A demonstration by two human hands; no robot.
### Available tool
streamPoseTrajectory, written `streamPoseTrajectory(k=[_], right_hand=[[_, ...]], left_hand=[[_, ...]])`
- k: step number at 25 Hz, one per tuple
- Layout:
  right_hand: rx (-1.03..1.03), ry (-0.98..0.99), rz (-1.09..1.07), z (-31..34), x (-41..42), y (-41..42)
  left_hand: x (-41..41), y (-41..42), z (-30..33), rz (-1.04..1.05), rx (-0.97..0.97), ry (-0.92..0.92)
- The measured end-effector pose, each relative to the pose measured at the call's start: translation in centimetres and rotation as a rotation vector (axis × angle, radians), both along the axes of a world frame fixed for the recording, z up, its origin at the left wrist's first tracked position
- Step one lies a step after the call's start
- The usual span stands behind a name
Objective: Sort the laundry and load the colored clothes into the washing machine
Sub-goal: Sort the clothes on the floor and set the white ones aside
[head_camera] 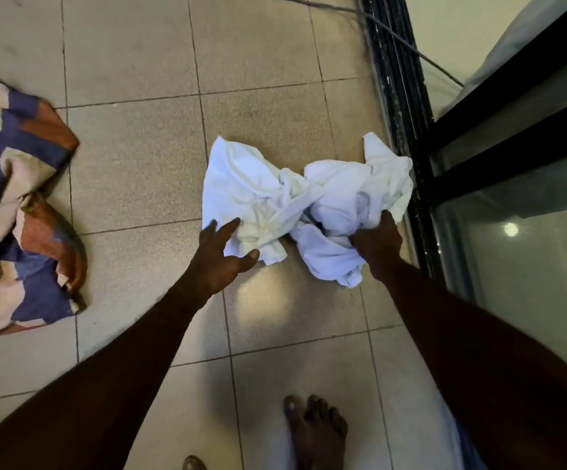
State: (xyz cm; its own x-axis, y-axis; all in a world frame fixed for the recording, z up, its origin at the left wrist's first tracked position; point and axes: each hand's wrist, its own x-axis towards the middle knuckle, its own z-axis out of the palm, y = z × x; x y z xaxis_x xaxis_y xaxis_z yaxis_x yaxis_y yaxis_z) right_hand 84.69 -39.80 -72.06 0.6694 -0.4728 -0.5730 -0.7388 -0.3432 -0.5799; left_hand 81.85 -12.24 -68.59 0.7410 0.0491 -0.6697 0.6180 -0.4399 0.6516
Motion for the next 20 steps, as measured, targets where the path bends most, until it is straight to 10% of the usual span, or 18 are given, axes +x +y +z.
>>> streamPoseTrajectory(k=[4, 8, 11, 20], right_hand=[[-0.055, -0.273, 0.254, 2.8, -0.6, 5.8], [-0.157, -0.094, 0.618, 3.9, -1.5, 9.5], [-0.366, 0.047, 0.487, 5.4, -0.8, 8.7], [-0.283, -0.438, 0.453, 13.9, 2.5, 5.2]], left_hand=[[-0.1, -0.7, 0.7, 0.178, -0.306, 0.124], [0.6, -0.7, 2.4, 0.143, -0.337, 0.209], [1.7, 0.1, 4.7, 0.103, -0.265, 0.138], [3.1, 2.7, 12.2, 0.322, -0.365, -0.156]])
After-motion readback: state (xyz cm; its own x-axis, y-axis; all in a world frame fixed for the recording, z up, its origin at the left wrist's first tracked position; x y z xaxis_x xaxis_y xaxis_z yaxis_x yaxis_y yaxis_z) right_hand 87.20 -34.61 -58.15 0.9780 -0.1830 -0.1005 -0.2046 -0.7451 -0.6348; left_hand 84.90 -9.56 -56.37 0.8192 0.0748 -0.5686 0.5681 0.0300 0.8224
